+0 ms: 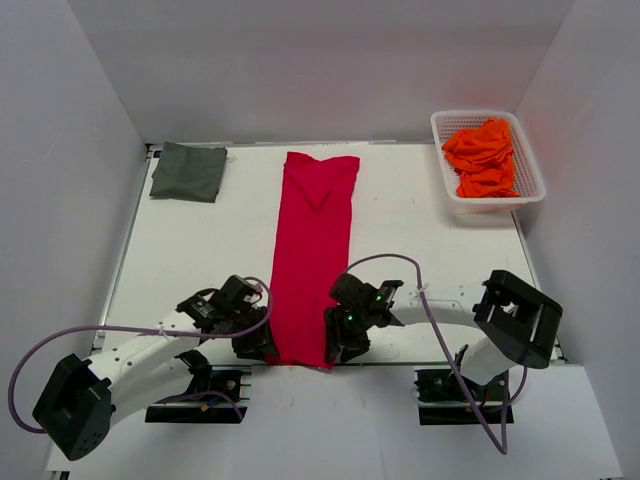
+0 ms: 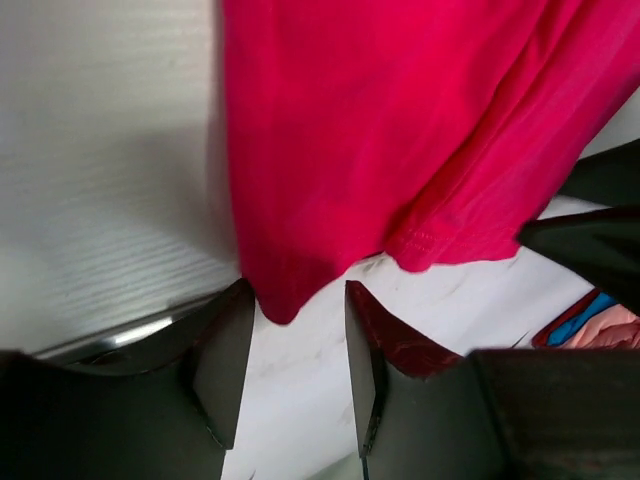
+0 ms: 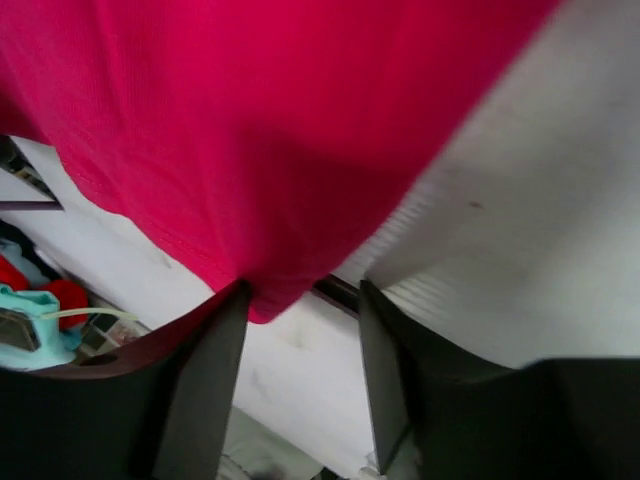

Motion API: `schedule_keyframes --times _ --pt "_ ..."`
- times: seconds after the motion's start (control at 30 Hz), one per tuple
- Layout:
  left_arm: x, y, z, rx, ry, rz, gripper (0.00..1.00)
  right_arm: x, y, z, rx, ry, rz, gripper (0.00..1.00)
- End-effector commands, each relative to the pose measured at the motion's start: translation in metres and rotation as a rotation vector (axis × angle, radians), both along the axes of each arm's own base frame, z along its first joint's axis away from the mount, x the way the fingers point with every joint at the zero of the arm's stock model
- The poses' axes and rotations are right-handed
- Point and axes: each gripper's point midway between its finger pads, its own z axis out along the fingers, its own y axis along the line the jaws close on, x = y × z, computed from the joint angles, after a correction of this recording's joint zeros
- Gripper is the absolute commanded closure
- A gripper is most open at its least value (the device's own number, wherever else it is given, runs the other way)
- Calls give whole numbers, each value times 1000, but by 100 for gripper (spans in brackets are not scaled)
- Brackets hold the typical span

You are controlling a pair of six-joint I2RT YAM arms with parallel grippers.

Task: Fold and stack the t-shirts
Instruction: Grab the bottom of the folded rectangular tshirt with both arms, then fold the folded rectangular tshirt in 1/3 of the way

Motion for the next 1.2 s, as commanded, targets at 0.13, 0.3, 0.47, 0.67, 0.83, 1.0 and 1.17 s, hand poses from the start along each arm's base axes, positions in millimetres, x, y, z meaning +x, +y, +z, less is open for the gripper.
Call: schedule_keyframes --times 0.13,0.3,0.47,0.67,0.83,1.0,1.17 --pt "4 -7 -11 -29 -12 -16 60 -5 18 0 62 4 23 58" --pt "13 -13 8 -62 -68 -12 100 -6 23 8 91 -6 53 100" --pt "51 -29 51 -110 -236 12 100 12 14 18 58 -62 9 100" --pt "85 -41 65 -109 -301 61 100 65 12 42 34 -175 -66 100" --pt "128 -38 72 33 -363 153 100 115 3 57 10 -241 -90 100" --pt "180 -40 96 115 -436 250 100 179 6 86 24 -328 -125 100" --pt "231 -47 120 128 -500 323 100 228 1 91 -15 -347 -137 100"
